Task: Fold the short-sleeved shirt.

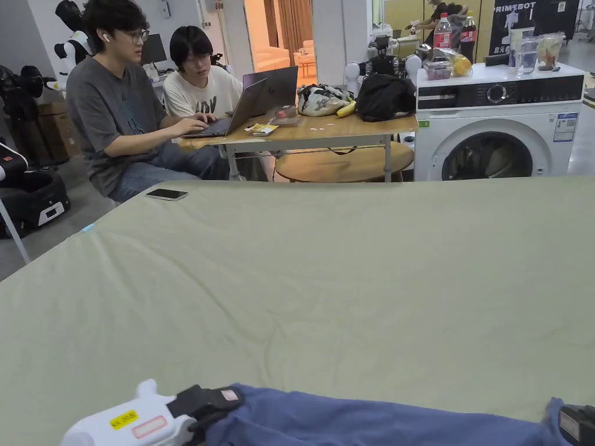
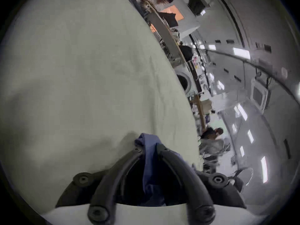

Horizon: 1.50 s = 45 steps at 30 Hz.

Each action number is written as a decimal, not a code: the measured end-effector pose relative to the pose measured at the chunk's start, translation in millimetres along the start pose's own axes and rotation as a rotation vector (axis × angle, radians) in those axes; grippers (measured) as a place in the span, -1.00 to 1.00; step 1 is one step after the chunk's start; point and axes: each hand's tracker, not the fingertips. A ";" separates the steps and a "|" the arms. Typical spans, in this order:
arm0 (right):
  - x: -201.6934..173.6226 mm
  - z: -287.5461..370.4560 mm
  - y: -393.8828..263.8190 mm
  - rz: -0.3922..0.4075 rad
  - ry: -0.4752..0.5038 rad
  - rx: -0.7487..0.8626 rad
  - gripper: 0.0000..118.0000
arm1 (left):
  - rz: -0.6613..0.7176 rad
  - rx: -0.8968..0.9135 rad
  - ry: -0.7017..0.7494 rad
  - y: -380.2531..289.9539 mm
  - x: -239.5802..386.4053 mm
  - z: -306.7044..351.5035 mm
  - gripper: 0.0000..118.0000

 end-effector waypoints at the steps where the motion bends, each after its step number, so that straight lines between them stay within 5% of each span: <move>1: 1.5 1.6 0.6 0.000 -0.002 0.001 -1.00 | 0.025 0.040 -0.035 7.6 5.6 9.1 -0.93; 2: 3.1 4.6 1.3 0.001 -0.004 0.003 -1.00 | 0.042 0.061 -0.066 16.0 14.9 18.2 -0.94; 7: 8.8 14.7 4.1 -0.021 -0.004 0.026 -1.00 | -0.339 0.133 0.048 44.8 97.1 65.9 -0.94; 12: 3.8 9.4 6.2 -0.065 0.035 0.026 -1.00 | -0.581 -0.015 0.021 -31.2 162.2 21.2 -0.94; 21: 2.8 56.5 -5.4 -0.032 0.047 0.064 -1.00 | -0.626 -0.458 0.009 -155.8 142.0 -155.6 -0.93; 26: 32.2 78.9 -10.5 -0.024 -0.040 0.087 -1.00 | -0.649 -0.460 -0.120 -153.8 164.1 -153.4 -0.06; 27: 38.2 80.8 -10.9 -0.037 -0.043 0.095 -1.00 | -0.667 -0.421 -0.105 -149.3 167.4 -146.7 -0.05; 28: 41.9 82.0 -11.0 -0.056 -0.054 0.100 -1.00 | -0.677 -0.399 -0.091 -145.4 167.0 -142.3 -0.06; 29: 45.9 83.2 -11.6 -0.073 -0.055 0.104 -1.00 | -0.670 -0.378 -0.066 -142.6 164.1 -138.1 -0.26; 31: 50.9 82.9 -12.8 -0.097 -0.039 0.106 -1.00 | -0.666 -0.394 -0.027 -147.6 153.6 -133.9 -1.00; 37: 42.9 69.8 -17.1 -0.114 -0.006 0.076 -1.00 | -0.645 -0.619 0.078 -191.5 100.6 -164.8 -1.00; 43: 25.2 60.3 -20.1 -0.058 0.021 0.044 -1.00 | -0.614 -0.464 -0.065 -161.0 120.2 -131.4 -1.00; 45: 24.2 57.4 -18.9 -0.068 0.037 0.043 -1.00 | -0.600 -0.376 -0.087 -131.9 124.4 -104.8 -0.80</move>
